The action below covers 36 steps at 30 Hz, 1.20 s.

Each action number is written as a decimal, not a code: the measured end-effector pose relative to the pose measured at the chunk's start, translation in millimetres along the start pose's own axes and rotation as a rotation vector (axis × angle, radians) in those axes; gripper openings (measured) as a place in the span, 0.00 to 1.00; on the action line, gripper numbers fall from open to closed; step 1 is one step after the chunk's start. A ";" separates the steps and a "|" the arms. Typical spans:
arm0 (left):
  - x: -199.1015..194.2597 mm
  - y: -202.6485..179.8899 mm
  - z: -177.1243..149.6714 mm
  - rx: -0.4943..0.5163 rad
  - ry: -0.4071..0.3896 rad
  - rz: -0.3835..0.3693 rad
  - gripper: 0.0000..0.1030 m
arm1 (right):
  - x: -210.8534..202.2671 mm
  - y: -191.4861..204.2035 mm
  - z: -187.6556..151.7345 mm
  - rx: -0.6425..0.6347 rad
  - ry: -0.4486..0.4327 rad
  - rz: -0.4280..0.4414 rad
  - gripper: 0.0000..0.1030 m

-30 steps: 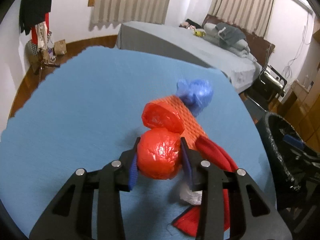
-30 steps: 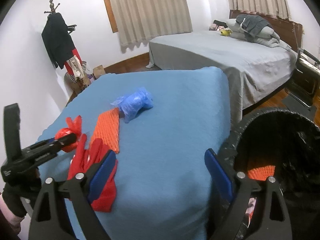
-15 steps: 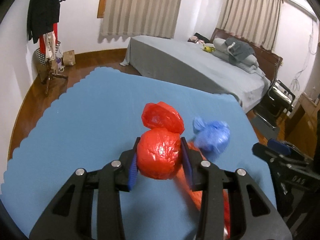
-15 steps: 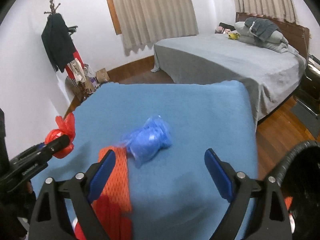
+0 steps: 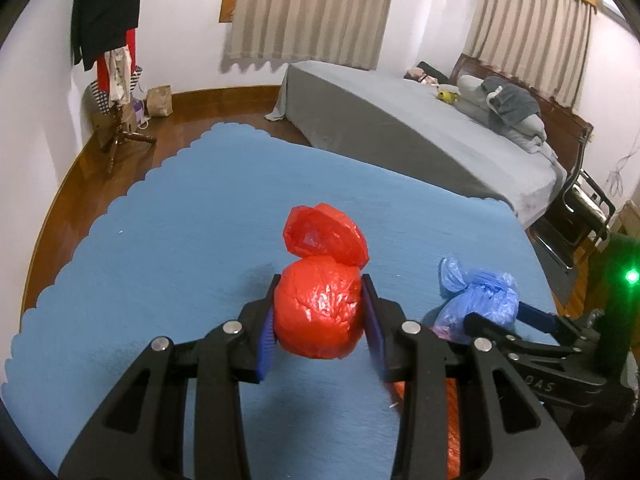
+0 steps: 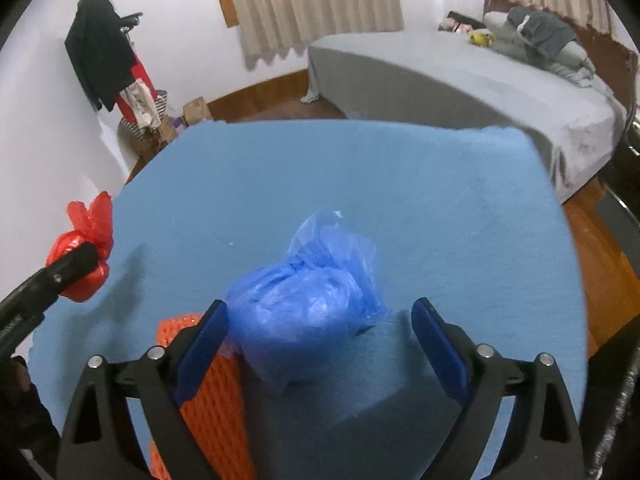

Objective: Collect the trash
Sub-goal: 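Grasp the blue plastic bag with the right tool and lift it, then carry red and blue bags over the bin and open both tools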

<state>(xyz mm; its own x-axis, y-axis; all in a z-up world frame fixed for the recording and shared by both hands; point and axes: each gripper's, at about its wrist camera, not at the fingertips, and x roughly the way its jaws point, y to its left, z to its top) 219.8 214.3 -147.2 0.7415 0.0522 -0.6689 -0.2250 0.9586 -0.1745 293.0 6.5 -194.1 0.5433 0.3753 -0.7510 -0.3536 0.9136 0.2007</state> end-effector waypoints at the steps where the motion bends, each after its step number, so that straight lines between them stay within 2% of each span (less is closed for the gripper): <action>1: -0.2 1.4 -0.1 -0.002 0.001 0.002 0.35 | 2.6 1.3 0.5 -0.006 0.015 0.017 0.73; 4: -0.7 4.5 0.6 -0.001 -0.001 0.003 0.35 | 2.9 5.0 0.3 -0.029 0.031 0.063 0.54; 7: -3.6 4.4 0.4 0.002 -0.004 0.002 0.35 | -5.3 6.1 0.9 -0.032 0.020 0.092 0.51; 18: -41.9 -22.2 -0.9 0.052 -0.055 0.001 0.35 | -76.9 -7.9 -0.9 -0.005 -0.105 0.095 0.51; 28: -91.8 -71.6 -17.7 0.108 -0.088 -0.061 0.35 | -147.6 -28.4 -30.1 0.018 -0.163 0.099 0.52; 36: -125.6 -114.1 -39.9 0.151 -0.105 -0.133 0.35 | -199.6 -55.3 -58.7 0.056 -0.201 0.066 0.52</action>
<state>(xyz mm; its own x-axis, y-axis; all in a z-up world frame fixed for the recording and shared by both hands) 127.1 87.1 -72.1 0.8219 -0.0557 -0.5669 -0.0297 0.9897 -0.1403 159.4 -128.1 -92.2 0.6633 0.4534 -0.5953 -0.3541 0.8910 0.2841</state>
